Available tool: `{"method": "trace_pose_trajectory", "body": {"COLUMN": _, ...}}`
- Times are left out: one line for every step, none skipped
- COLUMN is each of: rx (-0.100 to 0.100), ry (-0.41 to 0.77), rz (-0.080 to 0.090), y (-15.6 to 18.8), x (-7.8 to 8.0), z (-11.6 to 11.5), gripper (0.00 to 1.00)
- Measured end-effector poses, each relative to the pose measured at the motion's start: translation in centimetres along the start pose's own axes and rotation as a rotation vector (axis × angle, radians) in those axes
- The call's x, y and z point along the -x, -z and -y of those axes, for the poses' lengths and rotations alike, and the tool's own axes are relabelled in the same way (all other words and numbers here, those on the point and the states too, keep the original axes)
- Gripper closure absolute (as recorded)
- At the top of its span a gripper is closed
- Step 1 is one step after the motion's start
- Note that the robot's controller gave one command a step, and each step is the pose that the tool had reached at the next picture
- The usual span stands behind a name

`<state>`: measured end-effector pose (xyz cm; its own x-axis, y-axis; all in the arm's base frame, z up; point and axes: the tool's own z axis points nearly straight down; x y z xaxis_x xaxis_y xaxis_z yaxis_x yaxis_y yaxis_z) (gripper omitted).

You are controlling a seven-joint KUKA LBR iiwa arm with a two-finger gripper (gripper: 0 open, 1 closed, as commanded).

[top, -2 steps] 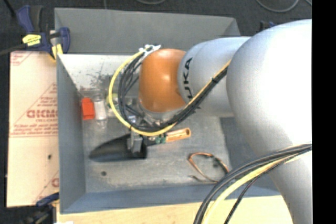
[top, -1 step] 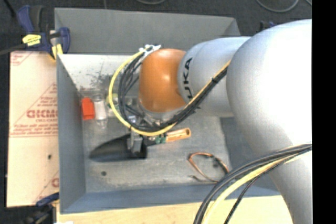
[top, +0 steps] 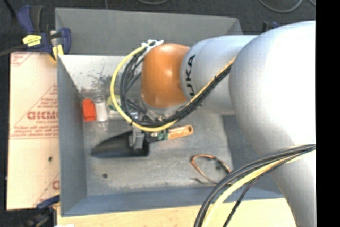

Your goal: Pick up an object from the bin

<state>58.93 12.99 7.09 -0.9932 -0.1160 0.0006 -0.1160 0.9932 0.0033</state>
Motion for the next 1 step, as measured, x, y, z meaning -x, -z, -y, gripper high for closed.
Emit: {"method": "trace_pose_trajectory", "body": {"rx": 0.001, "ry": -0.047, "rz": 0.005, "y": 15.81, "x": -1.22, "z": 1.01, "gripper": 1.00}}
